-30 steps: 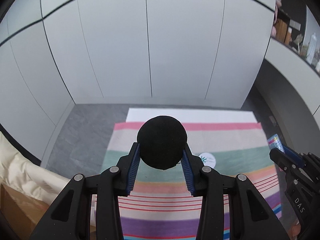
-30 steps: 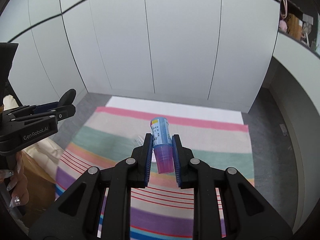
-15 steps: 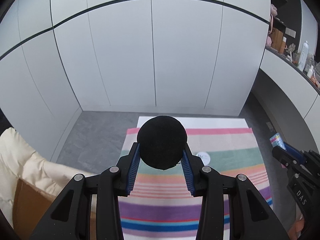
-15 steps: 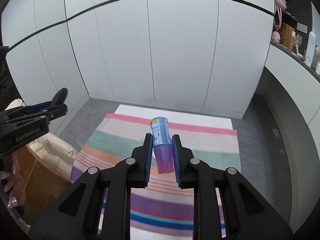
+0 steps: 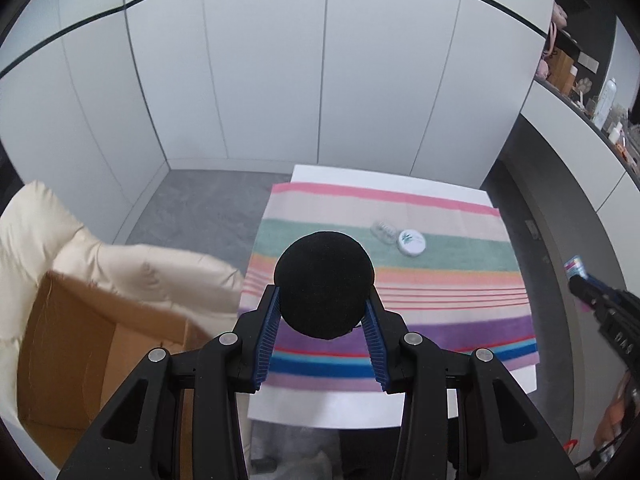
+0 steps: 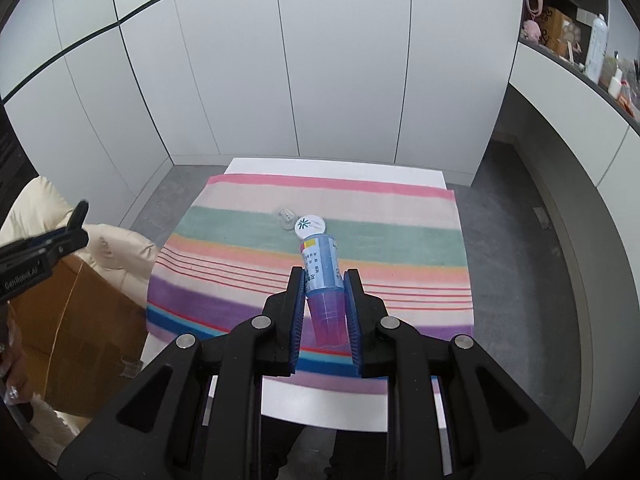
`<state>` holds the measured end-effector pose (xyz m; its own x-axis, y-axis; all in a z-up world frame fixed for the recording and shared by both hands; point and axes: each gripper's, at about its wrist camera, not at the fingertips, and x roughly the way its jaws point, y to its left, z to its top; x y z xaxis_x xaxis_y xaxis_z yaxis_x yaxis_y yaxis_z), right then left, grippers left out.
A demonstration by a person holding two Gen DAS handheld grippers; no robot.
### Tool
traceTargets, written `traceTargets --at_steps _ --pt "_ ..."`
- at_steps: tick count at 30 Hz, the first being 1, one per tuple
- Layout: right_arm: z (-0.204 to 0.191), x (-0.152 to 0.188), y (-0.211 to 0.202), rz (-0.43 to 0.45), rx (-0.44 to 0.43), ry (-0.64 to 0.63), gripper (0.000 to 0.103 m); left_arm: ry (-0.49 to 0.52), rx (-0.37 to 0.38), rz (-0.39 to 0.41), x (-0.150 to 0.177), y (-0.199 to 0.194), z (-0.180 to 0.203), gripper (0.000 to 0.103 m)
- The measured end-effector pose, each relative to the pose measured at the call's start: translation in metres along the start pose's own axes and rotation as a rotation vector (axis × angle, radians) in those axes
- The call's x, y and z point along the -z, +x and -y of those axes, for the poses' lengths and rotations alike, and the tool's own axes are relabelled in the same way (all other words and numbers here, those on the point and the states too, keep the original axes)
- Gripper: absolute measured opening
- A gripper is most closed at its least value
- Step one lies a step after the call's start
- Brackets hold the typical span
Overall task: Organize objects
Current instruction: 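Lift and carry the black sponge and tube with both tools over the box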
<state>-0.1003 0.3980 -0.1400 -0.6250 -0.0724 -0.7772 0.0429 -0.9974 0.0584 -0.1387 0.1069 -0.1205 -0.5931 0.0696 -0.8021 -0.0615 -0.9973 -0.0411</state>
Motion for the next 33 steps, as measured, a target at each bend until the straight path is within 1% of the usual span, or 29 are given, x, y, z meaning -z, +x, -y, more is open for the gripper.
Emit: traceTargets --at_steps 2,4,9,14,17,21,24,29,30,31,33 --pt "-0.002 0.001 -0.002 0.002 0.006 -0.004 0.020 -0.015 -0.006 -0.002 0.003 0.003 -0.006 0.041" --pt "-0.006 -0.001 -0.003 0.003 0.012 -0.011 0.020 -0.050 -0.005 -0.006 0.006 0.004 -0.018 0.041" --pt "-0.021 -0.007 -0.001 0.001 0.015 -0.037 0.020 -0.114 -0.020 0.002 0.007 0.000 -0.047 0.041" --pt "-0.046 -0.008 -0.001 0.002 -0.008 -0.069 0.020 -0.151 -0.056 0.024 0.015 -0.012 -0.076 0.041" --pt "-0.071 -0.007 0.003 -0.005 -0.038 -0.101 0.020 -0.171 -0.086 0.023 0.023 -0.016 -0.097 0.041" --pt "-0.118 -0.004 0.012 -0.022 -0.090 -0.166 0.020 -0.190 -0.159 0.022 0.041 -0.025 -0.135 0.041" --pt "-0.164 -0.002 0.018 -0.030 -0.136 -0.226 0.020 -0.218 -0.207 0.009 0.062 -0.032 -0.172 0.041" --pt "-0.251 0.009 0.025 -0.048 -0.228 -0.337 0.020 -0.304 -0.270 -0.011 0.087 -0.044 -0.229 0.041" --pt "-0.274 0.013 0.026 -0.054 -0.251 -0.367 0.020 -0.322 -0.287 -0.009 0.092 -0.048 -0.241 0.041" --pt "-0.290 0.017 0.026 -0.058 -0.267 -0.388 0.020 -0.342 -0.313 -0.004 0.097 -0.053 -0.256 0.041" --pt "-0.324 0.025 0.026 -0.063 -0.297 -0.435 0.020 -0.359 -0.351 0.001 0.104 -0.060 -0.273 0.041"
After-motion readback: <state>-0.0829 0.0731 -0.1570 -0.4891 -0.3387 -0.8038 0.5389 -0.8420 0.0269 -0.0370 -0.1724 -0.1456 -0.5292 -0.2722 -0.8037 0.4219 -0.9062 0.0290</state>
